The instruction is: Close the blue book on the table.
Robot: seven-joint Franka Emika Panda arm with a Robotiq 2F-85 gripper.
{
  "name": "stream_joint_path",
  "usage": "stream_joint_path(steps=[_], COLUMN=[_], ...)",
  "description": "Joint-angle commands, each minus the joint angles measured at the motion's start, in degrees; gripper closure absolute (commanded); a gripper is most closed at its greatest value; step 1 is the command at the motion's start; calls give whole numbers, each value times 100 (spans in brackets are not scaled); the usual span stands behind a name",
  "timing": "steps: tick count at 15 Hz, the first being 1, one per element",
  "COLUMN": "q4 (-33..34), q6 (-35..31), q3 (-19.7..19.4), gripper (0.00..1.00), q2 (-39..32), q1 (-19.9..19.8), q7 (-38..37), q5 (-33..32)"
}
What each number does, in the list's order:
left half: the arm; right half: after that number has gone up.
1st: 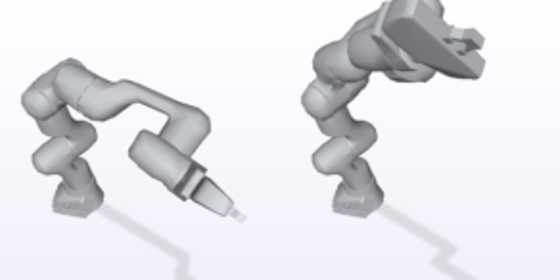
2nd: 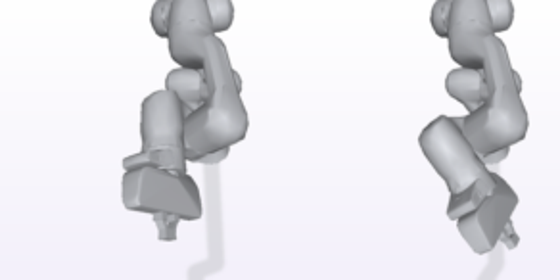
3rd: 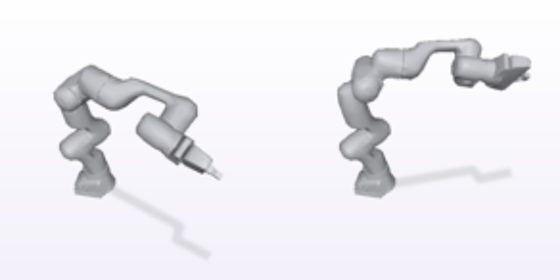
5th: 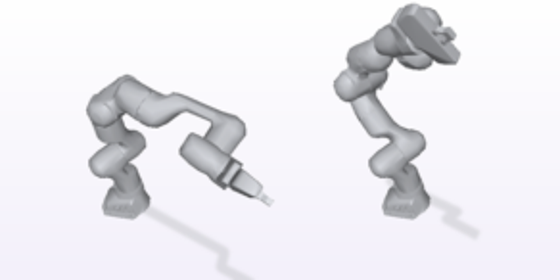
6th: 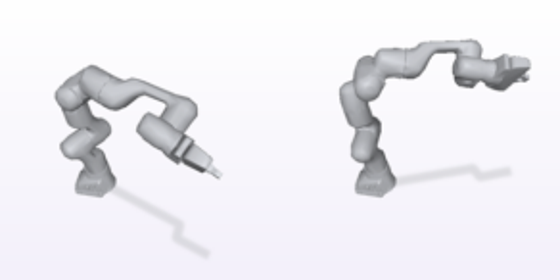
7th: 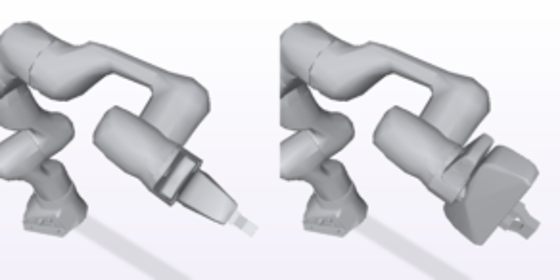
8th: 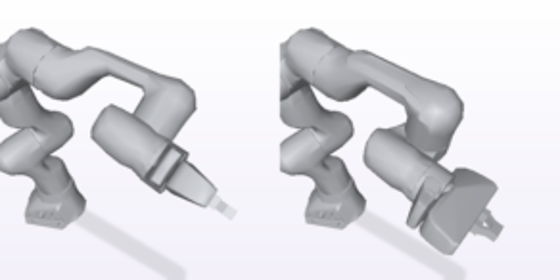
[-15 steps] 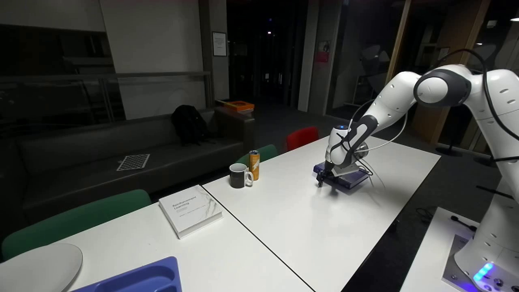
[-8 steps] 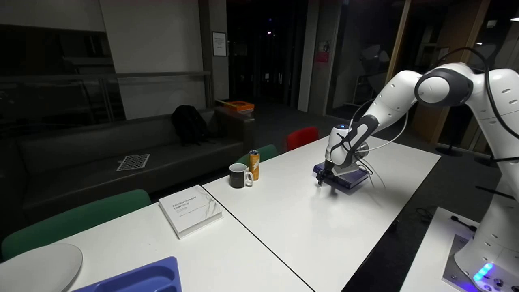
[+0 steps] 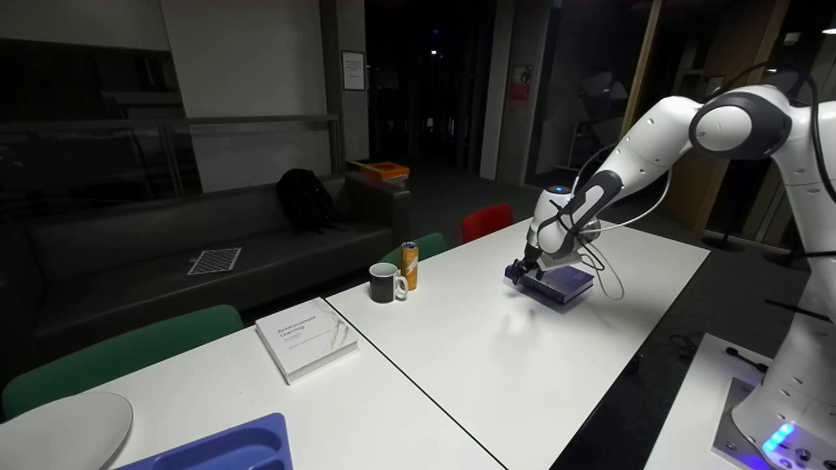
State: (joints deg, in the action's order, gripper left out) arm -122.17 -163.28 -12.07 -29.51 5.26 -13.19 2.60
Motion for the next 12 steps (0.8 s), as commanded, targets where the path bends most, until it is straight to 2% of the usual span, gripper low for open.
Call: stream_joint_path(steps=[1,7,12], q4=[-507,-866,-1244], q6=[64,572,1140], q3=[-126,0,-5], gripper=[0,0,0], q2=[803,1763,2606], q1=[-47,-557,-820], q7=[-53,339,501], q5=[-206,-110,-226])
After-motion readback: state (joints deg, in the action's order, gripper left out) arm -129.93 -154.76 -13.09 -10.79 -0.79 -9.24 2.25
